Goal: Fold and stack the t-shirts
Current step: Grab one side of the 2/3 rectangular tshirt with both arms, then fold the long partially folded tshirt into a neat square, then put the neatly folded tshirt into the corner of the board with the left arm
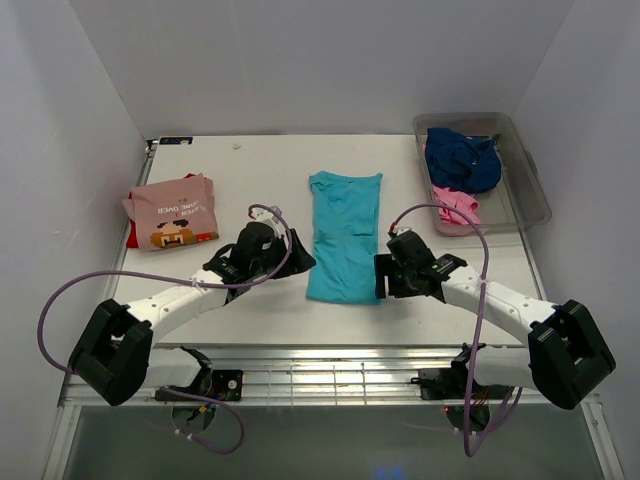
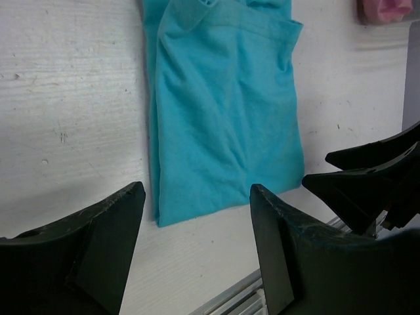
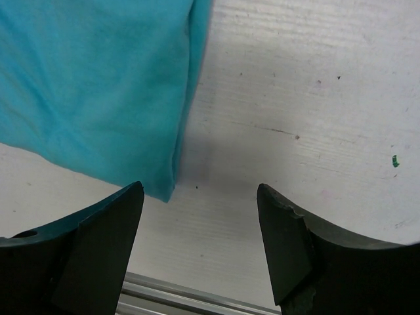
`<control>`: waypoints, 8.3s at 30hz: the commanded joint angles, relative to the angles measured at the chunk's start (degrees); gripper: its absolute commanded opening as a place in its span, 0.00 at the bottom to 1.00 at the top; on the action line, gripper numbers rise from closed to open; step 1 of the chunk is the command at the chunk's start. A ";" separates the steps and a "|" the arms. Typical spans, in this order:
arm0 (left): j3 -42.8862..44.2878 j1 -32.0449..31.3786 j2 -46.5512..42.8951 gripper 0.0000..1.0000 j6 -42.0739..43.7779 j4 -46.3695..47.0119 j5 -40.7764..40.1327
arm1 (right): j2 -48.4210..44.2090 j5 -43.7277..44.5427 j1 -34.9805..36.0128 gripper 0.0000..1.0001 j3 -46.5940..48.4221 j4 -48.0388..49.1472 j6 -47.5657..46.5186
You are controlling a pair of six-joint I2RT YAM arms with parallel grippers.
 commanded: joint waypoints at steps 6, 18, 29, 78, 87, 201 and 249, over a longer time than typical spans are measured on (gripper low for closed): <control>-1.33 0.20 5.22 0.76 -0.98 6.26 3.71 | 0.60 -5.28 -1.57 0.75 -5.25 9.94 3.53; -2.91 -0.06 11.11 0.76 -2.12 7.13 4.14 | 6.84 -10.82 -1.57 0.73 -4.55 15.04 3.88; -4.49 -4.45 13.75 0.66 -4.32 7.75 3.09 | 8.69 -11.87 -1.48 0.65 -6.04 16.36 4.94; 10.98 -28.13 -8.05 0.00 -15.67 -21.71 -37.72 | -4.68 22.04 17.86 0.08 18.20 -17.66 13.30; 14.66 -17.74 0.38 0.00 -3.98 -10.01 -30.76 | 2.00 23.37 10.83 0.08 22.96 -11.95 6.53; 15.63 -1.29 40.47 0.98 -10.83 26.12 5.29 | 32.07 0.96 2.21 0.08 19.54 12.40 -6.31; 42.52 30.50 18.58 0.00 32.94 -26.53 -14.05 | 12.47 1.75 2.12 0.08 14.53 5.99 -7.19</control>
